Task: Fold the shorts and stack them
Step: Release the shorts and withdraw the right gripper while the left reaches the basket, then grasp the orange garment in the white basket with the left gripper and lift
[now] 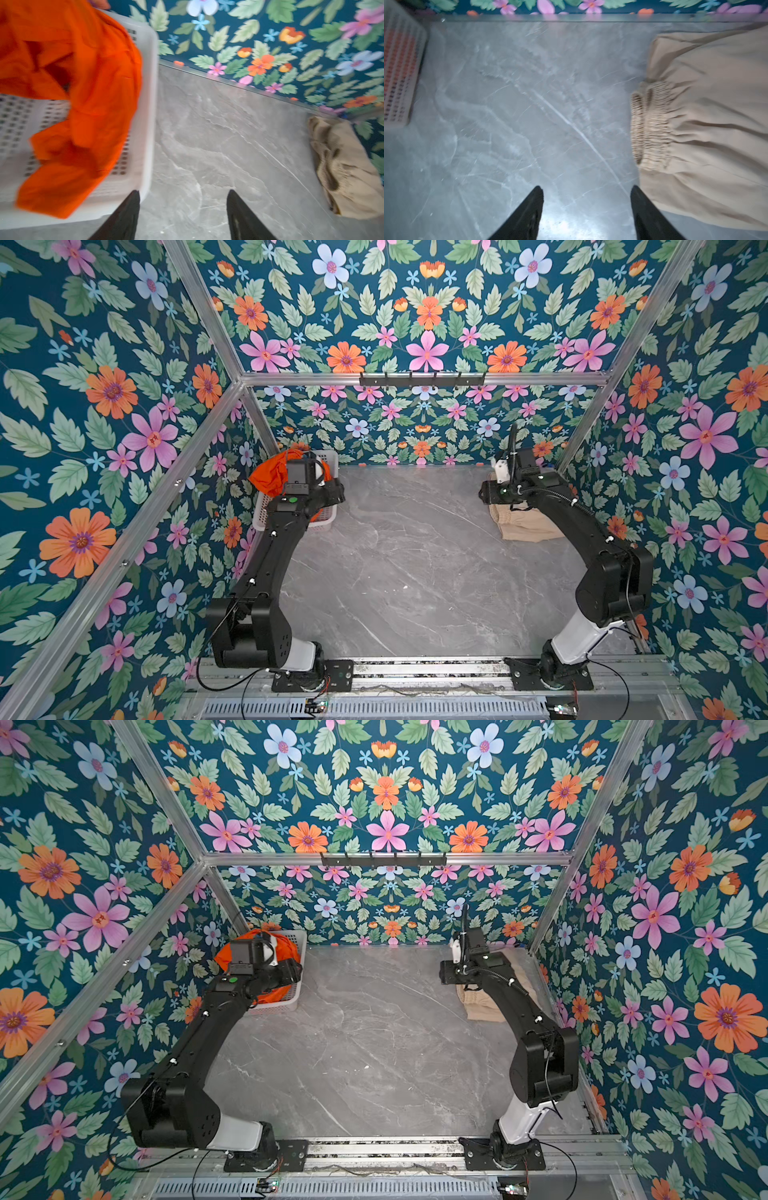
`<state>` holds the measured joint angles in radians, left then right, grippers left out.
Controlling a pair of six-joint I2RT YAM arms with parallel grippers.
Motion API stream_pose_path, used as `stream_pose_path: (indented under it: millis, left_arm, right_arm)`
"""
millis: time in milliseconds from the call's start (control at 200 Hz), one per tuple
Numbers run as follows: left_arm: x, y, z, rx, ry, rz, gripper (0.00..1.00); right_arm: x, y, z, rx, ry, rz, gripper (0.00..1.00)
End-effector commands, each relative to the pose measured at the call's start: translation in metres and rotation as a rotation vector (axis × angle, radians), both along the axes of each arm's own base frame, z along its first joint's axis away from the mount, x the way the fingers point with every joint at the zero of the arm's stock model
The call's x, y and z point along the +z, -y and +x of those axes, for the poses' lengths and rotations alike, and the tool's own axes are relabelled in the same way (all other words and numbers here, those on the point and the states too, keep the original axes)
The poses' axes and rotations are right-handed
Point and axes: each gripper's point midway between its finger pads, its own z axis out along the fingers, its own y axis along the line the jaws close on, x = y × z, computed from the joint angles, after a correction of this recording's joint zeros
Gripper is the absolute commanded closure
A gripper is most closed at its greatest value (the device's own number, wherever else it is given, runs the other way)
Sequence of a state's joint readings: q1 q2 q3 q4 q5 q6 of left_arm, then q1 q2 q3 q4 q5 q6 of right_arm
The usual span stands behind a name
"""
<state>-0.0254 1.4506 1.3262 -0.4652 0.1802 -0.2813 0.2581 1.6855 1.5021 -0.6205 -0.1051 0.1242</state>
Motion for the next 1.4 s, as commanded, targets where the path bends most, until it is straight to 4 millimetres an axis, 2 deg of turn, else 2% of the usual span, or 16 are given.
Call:
stream_pose_path:
  millis: [0,100,215,235,245,260,330,495,650,795,915,975,1000,1100,1225,1395]
  left_arm:
    - [-0.014,-0.037,-0.001,0.037,-0.071,0.045,0.28]
    - [-0.021,-0.068,0.016,0.073,-0.087,0.025,0.28]
    - [-0.028,-0.081,0.043,0.072,-0.079,0.007,0.28]
    - [-0.028,-0.084,0.049,0.079,-0.067,0.010,0.28]
    - [-0.028,-0.086,0.052,0.081,-0.064,0.010,0.28]
    - [-0.029,-0.087,0.056,0.081,-0.059,0.009,0.28]
    - [-0.031,-0.093,0.078,0.088,-0.036,0.006,0.28]
    - [-0.050,-0.110,0.120,0.109,-0.066,0.043,0.29]
    - [-0.071,-0.125,0.150,0.130,-0.091,0.093,0.29]
    - [-0.083,-0.126,0.175,0.114,-0.073,0.081,0.28]
    - [-0.088,-0.119,0.195,0.062,-0.028,0.030,0.28]
    - [-0.088,-0.115,0.204,0.047,-0.002,-0.014,0.33]
    - [-0.088,-0.114,0.207,0.045,0.005,-0.027,0.39]
    - [-0.080,-0.109,0.215,0.028,0.048,-0.067,0.74]
    - [-0.046,-0.102,0.211,0.006,0.108,-0.091,1.00]
    - [0.034,-0.078,0.175,-0.070,0.231,-0.118,1.00]
  right_arm:
    - [0.007,-0.041,-0.015,0.060,0.059,0.046,0.34]
    - [-0.002,-0.081,-0.036,0.141,0.050,0.055,0.34]
    - [-0.012,-0.123,-0.054,0.234,0.034,0.083,0.34]
    - [-0.011,-0.129,-0.057,0.247,0.034,0.086,0.34]
    - [-0.022,-0.132,-0.057,0.250,0.011,0.076,0.34]
    - [-0.028,-0.135,-0.058,0.256,-0.002,0.073,0.34]
    - [-0.037,-0.150,-0.063,0.282,-0.033,0.082,0.33]
    - [-0.038,-0.182,-0.078,0.351,-0.084,0.185,0.34]
    - [-0.031,-0.195,-0.086,0.375,-0.081,0.212,0.34]
    - [-0.029,-0.195,-0.090,0.377,-0.085,0.226,0.34]
    - [-0.032,-0.192,-0.093,0.371,-0.095,0.220,0.34]
    - [-0.032,-0.190,-0.093,0.363,-0.095,0.216,0.34]
    - [-0.033,-0.189,-0.093,0.362,-0.096,0.215,0.34]
    - [-0.034,-0.189,-0.094,0.360,-0.098,0.215,0.34]
    - [-0.036,-0.188,-0.094,0.355,-0.100,0.215,0.34]
    - [-0.025,-0.192,-0.091,0.351,-0.085,0.237,0.34]
